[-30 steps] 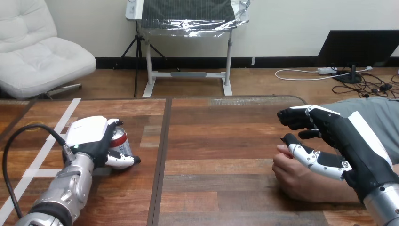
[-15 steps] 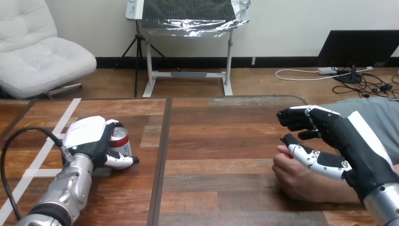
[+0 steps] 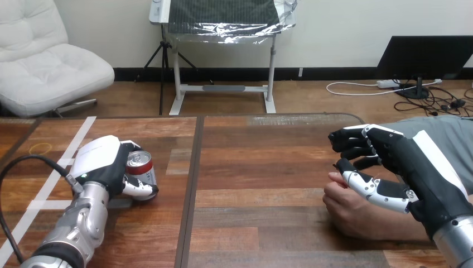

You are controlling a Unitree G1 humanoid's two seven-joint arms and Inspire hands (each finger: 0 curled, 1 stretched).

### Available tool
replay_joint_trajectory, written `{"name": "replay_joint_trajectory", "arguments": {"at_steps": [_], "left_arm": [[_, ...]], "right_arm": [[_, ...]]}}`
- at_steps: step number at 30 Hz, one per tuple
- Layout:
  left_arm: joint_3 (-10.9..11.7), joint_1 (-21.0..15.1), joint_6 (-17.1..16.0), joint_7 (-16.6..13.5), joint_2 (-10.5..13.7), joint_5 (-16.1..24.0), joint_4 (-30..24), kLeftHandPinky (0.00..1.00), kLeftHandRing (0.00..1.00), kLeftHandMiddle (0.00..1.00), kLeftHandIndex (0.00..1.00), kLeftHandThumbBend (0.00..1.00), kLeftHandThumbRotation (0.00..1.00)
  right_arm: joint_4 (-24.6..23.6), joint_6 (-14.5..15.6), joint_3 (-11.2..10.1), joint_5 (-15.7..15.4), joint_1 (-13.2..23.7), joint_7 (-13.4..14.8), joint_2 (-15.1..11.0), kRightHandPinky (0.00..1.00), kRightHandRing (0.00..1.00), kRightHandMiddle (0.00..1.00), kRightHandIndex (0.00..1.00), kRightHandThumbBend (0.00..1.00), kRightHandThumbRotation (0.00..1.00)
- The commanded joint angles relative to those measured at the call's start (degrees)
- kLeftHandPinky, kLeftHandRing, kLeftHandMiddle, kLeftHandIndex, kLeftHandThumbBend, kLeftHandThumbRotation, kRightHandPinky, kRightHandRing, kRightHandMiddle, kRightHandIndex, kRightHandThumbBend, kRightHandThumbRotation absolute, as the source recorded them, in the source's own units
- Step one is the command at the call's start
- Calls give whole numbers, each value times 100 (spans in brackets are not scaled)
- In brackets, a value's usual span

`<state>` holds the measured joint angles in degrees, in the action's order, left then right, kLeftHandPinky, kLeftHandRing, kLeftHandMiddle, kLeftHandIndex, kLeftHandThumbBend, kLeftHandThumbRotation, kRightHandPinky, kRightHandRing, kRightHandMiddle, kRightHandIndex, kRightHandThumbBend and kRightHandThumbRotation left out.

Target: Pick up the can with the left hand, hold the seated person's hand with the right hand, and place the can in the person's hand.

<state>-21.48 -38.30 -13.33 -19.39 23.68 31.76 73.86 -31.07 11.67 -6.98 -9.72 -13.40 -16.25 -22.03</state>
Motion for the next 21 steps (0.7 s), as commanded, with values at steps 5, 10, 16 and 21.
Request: {"name": "replay_joint_trajectory", "arguments": {"at_steps": [5,10,16,21], "left_arm": [[133,-127,-142,-111,-36,-99,-32,39,45,52,54,70,0],[162,-126,-176,-66,-28,-123,-42,37,44,51,53,70,0],[164,-124,-195,-59,-18,-147,-49,37,43,51,53,70,0],[178,-132,-173,-58,-12,-177,-59,37,44,51,54,70,0]], "right_arm": [[-223,-82,-93,25,244,17,-85,65,73,72,70,34,0],[-225,-74,-85,31,245,20,-92,68,74,73,70,34,0],[-219,-79,-83,33,244,21,-95,69,74,73,70,34,0],[-213,-39,-68,10,247,27,-94,71,75,73,70,35,0]]}}
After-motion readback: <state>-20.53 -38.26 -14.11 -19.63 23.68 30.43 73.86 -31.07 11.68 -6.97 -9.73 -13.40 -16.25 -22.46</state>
